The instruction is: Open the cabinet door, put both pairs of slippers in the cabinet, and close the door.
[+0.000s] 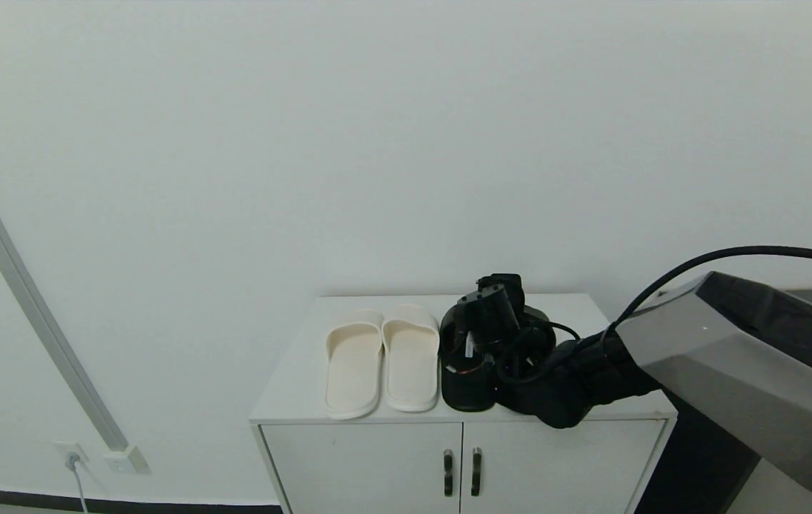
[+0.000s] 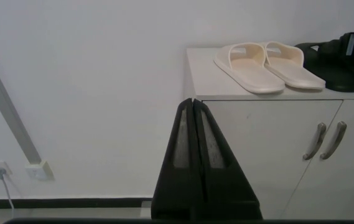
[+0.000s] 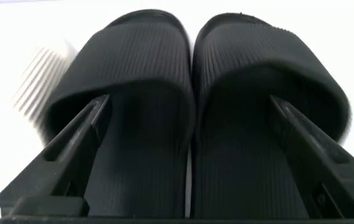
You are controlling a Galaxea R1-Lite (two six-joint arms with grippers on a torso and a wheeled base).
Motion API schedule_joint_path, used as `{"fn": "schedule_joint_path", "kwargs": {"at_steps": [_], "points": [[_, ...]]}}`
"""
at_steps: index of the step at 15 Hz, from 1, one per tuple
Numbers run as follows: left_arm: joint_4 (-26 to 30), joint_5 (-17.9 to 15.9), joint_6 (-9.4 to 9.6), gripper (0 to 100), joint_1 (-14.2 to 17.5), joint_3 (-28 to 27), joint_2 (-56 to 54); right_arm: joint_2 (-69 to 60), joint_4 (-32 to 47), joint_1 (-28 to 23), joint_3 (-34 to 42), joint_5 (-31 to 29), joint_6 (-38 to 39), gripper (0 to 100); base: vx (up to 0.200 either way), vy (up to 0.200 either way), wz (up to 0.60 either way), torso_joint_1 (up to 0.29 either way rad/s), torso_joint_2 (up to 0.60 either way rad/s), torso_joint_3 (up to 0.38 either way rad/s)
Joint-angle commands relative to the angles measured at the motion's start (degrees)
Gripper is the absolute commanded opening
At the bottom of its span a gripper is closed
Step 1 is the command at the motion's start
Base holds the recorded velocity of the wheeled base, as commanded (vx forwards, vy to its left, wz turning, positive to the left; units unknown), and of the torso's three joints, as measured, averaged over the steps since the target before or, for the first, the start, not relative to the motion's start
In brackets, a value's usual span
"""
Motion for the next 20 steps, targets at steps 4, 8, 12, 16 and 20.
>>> {"fn": "schedule_joint_path", "kwargs": {"at_steps": [4,8,12,16,20], "points": [[0.0,0.0,-0.09,0,0.0,0.0,0.0,4.9,0.9,-1.7,-4.7,0.1,-0.7,100,0.000,0.000,0.00,0.000,0.00,0.000],[0.0,0.0,-0.09,0,0.0,0.0,0.0,8.3,0.9,-3.5,-9.0,0.0,-2.2,100,0.000,0.000,0.00,0.000,0.00,0.000],[0.0,0.0,-0.09,0,0.0,0.0,0.0,9.2,0.9,-4.1,-10.1,0.1,-2.8,100,0.000,0.000,0.00,0.000,0.00,0.000],[0.0,0.0,-0.09,0,0.0,0.0,0.0,9.6,0.7,-4.6,-10.3,0.1,-3.5,0,0.000,0.000,0.00,0.000,0.00,0.000],[0.0,0.0,-0.18,0,0.0,0.0,0.0,8.8,0.8,-4.8,-10.0,0.0,-4.0,0,0.000,0.000,0.00,0.000,0.00,0.000]]}}
